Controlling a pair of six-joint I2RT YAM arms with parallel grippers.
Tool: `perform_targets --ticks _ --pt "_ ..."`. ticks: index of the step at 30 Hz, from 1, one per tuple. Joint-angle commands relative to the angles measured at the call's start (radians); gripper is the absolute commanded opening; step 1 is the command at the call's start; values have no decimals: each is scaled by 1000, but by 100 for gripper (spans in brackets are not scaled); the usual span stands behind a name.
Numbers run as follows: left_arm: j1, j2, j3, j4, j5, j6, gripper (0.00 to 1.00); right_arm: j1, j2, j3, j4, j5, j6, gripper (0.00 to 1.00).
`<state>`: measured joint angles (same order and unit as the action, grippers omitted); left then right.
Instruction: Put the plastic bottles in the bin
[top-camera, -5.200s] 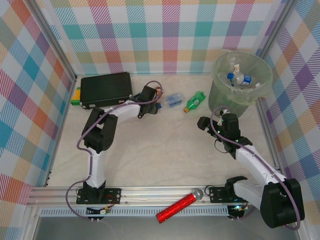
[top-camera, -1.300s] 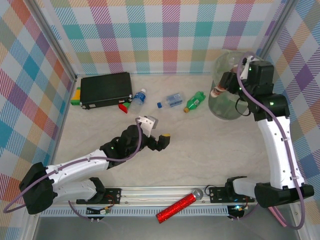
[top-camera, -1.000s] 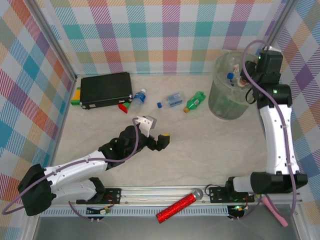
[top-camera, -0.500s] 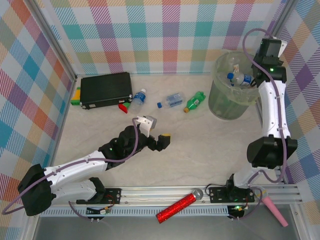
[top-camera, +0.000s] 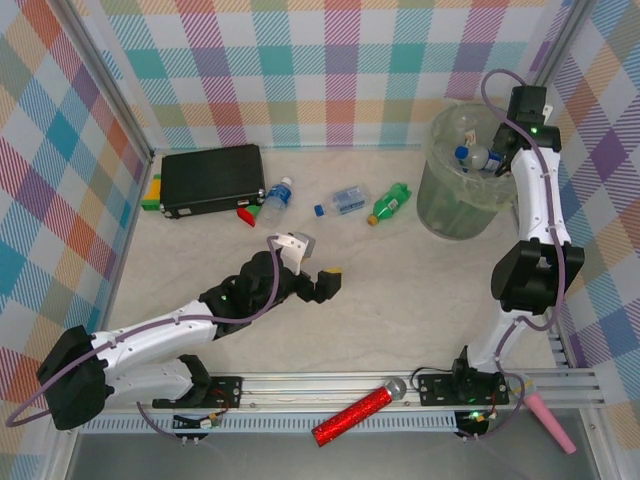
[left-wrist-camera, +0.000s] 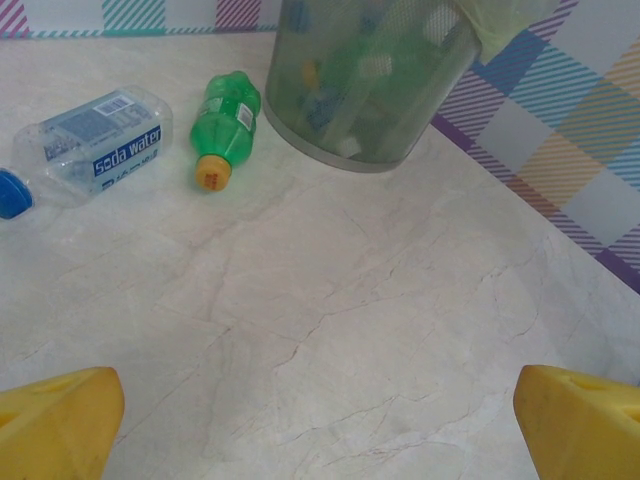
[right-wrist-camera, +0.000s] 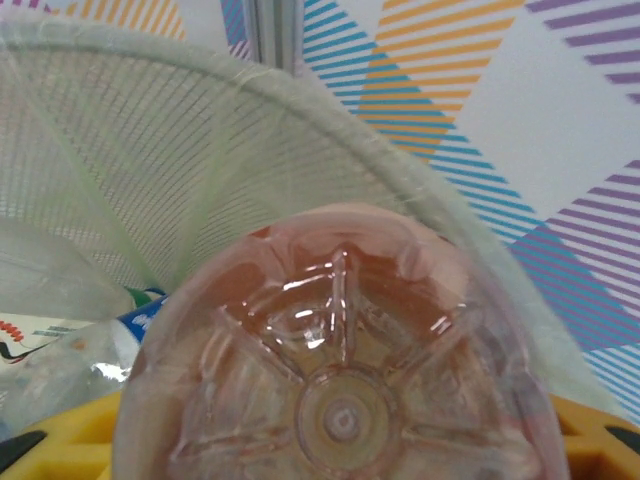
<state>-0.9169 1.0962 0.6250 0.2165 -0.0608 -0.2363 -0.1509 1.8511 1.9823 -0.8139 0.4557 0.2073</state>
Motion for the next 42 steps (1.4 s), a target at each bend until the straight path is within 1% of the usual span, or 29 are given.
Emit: perform_targets --ticks 1,8,10,13,16,19,21,26,28,29,30,34,39,42 --pt "-10 12 5 23 16 -3 100 -19 -6 7 -54 -89 58 53" --pt "-10 17 7 24 21 -3 100 -21 7 58 -81 -118 55 54" --pt "-10 19 7 23 21 -3 100 -21 22 101 -107 -111 49 59" --pt "-10 18 8 23 21 -3 100 -21 30 162 -138 -96 28 72" --pt "-10 20 8 23 22 -3 100 -22 10 191 -136 -85 12 74" --pt "-10 22 10 23 28 -6 100 -23 -16 204 -128 -71 15 80" --pt "-10 22 10 23 29 -5 100 -22 -27 213 -133 -68 23 80" --pt "-10 26 11 20 27 -2 100 -21 -66 215 -134 -111 48 83" --pt "-10 28 13 16 23 -3 100 -21 -87 210 -138 -139 60 89" --pt "-10 30 15 14 19 -3 99 -22 -103 203 -138 -160 68 96" --pt "-9 32 15 14 17 -5 100 -20 -120 194 -138 -179 78 99" --pt "-10 52 22 8 -4 -10 100 -5 -219 99 -96 -230 105 99" --pt "-10 102 29 6 -57 -27 100 26 -394 -109 -7 -299 134 99" --pt "-10 145 48 -7 -64 -19 100 55 -489 -214 22 -337 142 99"
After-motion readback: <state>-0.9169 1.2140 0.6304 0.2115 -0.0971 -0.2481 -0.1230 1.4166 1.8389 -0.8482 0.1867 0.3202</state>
